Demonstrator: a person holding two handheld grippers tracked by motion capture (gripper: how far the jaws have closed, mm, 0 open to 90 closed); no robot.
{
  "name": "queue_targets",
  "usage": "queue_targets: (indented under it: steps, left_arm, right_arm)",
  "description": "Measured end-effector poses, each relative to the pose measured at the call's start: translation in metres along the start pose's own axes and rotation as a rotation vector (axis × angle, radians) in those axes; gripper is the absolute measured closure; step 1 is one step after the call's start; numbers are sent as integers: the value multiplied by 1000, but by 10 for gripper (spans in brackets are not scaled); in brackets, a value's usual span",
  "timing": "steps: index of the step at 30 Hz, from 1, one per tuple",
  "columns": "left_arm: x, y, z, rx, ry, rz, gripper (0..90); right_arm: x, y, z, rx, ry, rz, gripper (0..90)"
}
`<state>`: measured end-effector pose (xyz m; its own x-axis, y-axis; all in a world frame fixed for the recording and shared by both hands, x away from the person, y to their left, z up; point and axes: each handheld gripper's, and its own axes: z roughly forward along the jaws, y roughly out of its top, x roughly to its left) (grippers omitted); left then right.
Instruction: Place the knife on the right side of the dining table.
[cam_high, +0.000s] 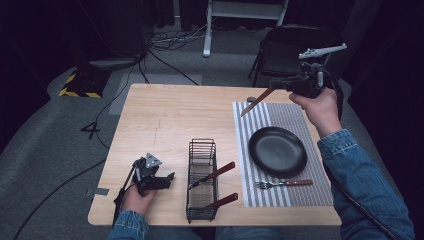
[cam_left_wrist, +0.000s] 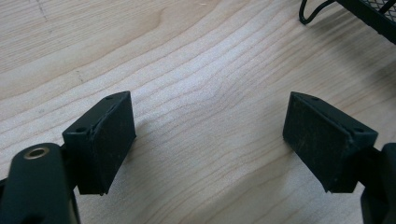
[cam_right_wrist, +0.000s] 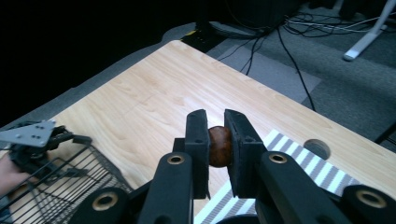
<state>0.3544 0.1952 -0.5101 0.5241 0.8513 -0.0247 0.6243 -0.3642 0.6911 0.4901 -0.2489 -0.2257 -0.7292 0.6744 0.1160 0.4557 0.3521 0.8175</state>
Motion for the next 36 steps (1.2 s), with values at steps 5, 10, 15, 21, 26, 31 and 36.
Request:
queue_targets:
  steps: [5,10,15,21,26,31,36]
  left_arm:
    - [0,0,0,0,0,0,173]
    - [0,0,0,-1,1,1,173]
    - [0,0,0,0,0,-1,173]
    - [0,0,0,0,0,-1,173]
    - [0,0,0,0,0,0,173]
    - [0,0,0,0,0,-1,173]
    - [0,0,0,0,0,0,173]
  right_arm:
    - [-13,-3,5,1,-21,24,798]
    - [-33,-11,17,20,-51,64,798]
    - [-52,-20,31,37,-70,109,798]
    - [-66,-32,48,67,-100,141,798]
    - [-75,-39,59,79,-116,161,798]
    - [-84,-45,68,84,-128,184,798]
    - [-89,-52,75,97,-140,198,797]
